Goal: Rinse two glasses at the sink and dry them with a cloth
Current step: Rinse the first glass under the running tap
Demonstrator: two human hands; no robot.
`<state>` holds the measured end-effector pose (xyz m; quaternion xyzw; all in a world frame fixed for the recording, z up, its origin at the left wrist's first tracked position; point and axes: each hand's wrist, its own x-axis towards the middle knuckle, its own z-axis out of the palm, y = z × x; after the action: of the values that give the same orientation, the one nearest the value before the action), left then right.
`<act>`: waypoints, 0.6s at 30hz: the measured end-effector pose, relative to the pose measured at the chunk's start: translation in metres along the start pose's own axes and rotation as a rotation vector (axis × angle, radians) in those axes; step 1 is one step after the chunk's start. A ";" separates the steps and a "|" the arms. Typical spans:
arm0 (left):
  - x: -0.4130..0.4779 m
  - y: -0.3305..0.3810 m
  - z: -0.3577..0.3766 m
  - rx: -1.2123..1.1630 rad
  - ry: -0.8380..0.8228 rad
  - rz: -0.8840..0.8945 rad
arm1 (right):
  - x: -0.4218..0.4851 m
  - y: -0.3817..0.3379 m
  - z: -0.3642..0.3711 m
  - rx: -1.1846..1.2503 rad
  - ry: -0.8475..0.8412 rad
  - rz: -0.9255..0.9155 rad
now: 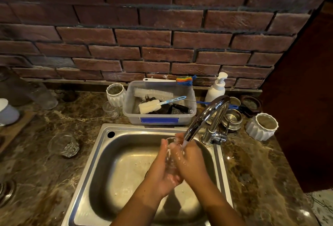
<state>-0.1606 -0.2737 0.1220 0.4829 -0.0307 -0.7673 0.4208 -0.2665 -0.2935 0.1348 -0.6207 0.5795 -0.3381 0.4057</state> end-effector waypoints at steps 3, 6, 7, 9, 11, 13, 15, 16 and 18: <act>-0.001 -0.001 -0.001 0.035 -0.065 0.042 | 0.001 0.011 0.001 0.110 0.077 0.139; -0.004 -0.003 0.002 0.082 -0.066 -0.012 | 0.008 0.011 -0.008 0.191 0.200 0.182; -0.005 -0.003 0.002 0.038 -0.060 -0.019 | 0.007 0.011 -0.007 0.126 0.142 0.117; -0.003 -0.003 -0.002 -0.044 -0.014 -0.007 | 0.002 0.009 -0.001 -0.031 -0.029 0.027; -0.003 -0.002 -0.004 -0.037 -0.047 0.021 | 0.004 0.011 -0.002 0.020 -0.030 0.043; -0.004 -0.002 -0.005 -0.009 -0.093 -0.011 | 0.011 0.012 -0.006 0.180 0.072 0.113; -0.002 -0.003 -0.005 -0.030 -0.078 -0.013 | 0.012 0.009 -0.006 0.181 0.085 0.104; 0.000 -0.004 -0.007 -0.051 -0.059 0.009 | 0.009 0.006 -0.004 0.138 0.040 0.054; 0.002 -0.003 -0.009 -0.037 -0.029 0.061 | 0.002 0.004 0.002 0.075 -0.053 0.002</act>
<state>-0.1562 -0.2700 0.1144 0.4628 -0.0375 -0.7613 0.4525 -0.2666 -0.2950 0.1303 -0.6131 0.5562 -0.3425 0.4443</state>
